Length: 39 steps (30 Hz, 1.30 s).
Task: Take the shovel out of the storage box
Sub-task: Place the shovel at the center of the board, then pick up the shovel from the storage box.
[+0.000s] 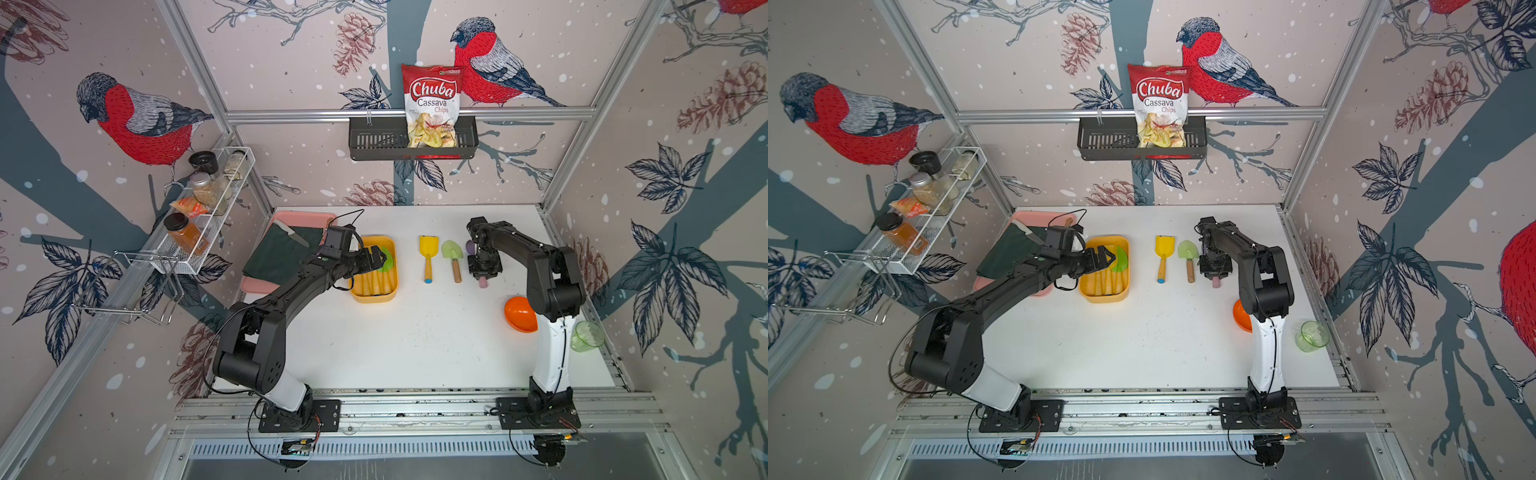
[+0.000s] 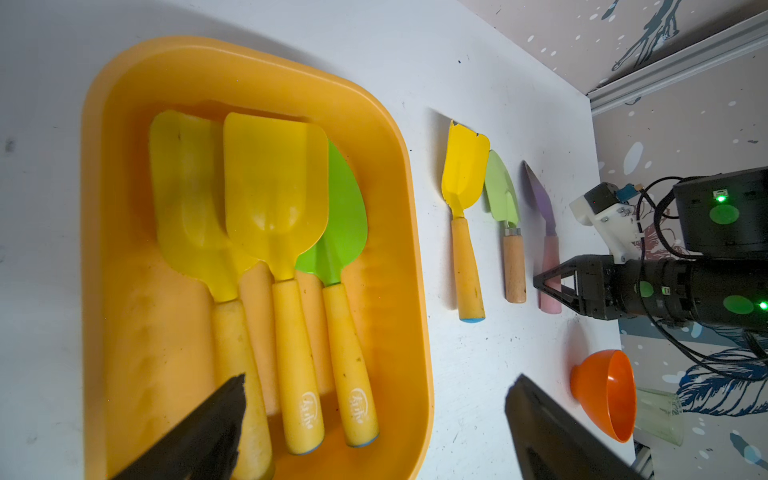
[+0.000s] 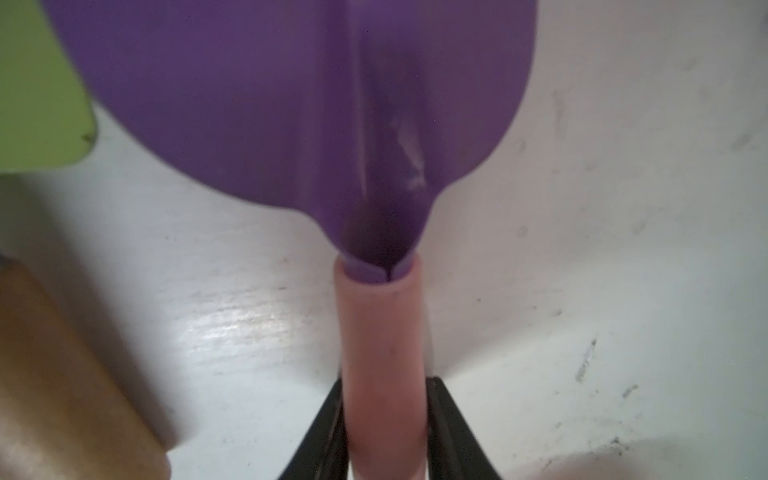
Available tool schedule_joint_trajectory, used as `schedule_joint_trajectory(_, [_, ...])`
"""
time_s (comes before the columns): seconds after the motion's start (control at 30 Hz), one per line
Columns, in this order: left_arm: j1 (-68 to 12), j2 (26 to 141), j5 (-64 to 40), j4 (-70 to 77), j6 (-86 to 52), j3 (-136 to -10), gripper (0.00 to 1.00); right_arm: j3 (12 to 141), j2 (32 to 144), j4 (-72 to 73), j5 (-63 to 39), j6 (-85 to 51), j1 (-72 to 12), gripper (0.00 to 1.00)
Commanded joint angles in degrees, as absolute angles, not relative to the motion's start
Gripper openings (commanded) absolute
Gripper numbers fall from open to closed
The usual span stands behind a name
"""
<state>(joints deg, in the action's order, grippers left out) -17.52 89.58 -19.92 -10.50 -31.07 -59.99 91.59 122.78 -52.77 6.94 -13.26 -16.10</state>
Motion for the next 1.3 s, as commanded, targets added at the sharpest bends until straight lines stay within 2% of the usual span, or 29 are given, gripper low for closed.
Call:
schedule_joint_trajectory(0.0, [-17.62,89.64,-20.85,-10.98,-29.85,-60.21,0.99,91.06,124.18,-55.34,5.61,-12.83,-16.28,0.34])
schedule_joint_trajectory(0.23, [-18.22,90.94,-20.07,-11.90,-29.49,-60.62,0.99,89.30,121.13,-54.92,5.32,-14.04,-17.26,0.38])
schedule_joint_trajectory(0.5, [-20.81,94.49,-12.64,-18.54,-26.51,-66.02,0.98,88.51,116.37,-55.99,7.11,-15.63,-18.93,0.41])
schedule_joint_trajectory(0.77, [-23.81,100.13,-7.02,-26.16,-25.42,-70.52,0.80,86.75,111.61,-57.48,8.40,-17.29,-19.81,0.41])
schedule_joint_trajectory(1.07, [-24.85,105.85,-0.75,-27.65,-25.35,-74.09,0.68,85.96,102.99,-55.83,5.71,-18.32,-20.84,0.42])
schedule_joint_trajectory(1.27, [-24.79,108.84,-1.69,-26.35,-25.14,-74.87,0.64,83.82,101.66,-54.24,3.98,-18.22,-21.09,0.42])
